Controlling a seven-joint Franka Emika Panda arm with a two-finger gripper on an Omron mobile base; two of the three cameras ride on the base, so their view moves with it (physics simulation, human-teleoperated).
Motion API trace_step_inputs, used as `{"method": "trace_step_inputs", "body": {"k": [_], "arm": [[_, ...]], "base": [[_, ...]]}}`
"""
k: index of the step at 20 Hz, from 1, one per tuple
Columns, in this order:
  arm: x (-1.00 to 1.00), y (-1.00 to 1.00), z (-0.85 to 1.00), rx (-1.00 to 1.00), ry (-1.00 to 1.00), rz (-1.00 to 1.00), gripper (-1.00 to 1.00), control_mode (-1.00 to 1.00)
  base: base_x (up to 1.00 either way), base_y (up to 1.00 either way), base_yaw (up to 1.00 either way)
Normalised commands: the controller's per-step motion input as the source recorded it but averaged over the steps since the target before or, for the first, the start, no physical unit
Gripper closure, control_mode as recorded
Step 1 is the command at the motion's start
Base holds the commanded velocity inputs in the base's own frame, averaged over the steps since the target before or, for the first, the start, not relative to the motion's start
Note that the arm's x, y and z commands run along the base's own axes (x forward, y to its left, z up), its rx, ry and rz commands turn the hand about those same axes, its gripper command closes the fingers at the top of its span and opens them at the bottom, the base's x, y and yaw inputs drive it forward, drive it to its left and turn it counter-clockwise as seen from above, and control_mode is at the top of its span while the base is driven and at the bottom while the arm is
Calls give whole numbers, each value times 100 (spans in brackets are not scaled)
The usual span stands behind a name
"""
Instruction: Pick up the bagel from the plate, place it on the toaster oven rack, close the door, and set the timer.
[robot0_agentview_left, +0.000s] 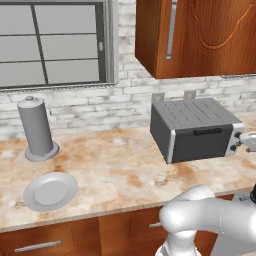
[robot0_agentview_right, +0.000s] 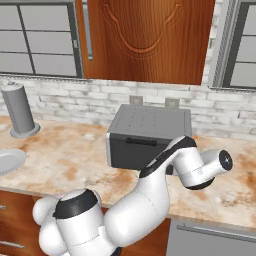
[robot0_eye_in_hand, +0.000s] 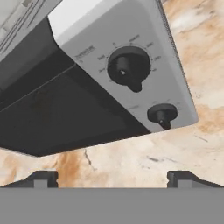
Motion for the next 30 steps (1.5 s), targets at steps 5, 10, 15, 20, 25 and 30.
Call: {"method": "trace_step_inputs", "body": {"k": [5,10,15,20,25,30], "arm": [[0,-6,-32,-8,-2,14,-100,-100],[3,-25,0,-4,-6,9,-100,-100],[21,-8,-7,-3,-1,6,-100,-100],[35,-6,-16,-2,0,4,-100,-100],[25,-14,-20,0,0,2,-100,-100],[29,-17,-17,0,0,1,-100,-100]], "base": [[0,0,0],[0,0,0],[0,0,0],[0,0,0],[0,0,0],[0,0,0]]}}
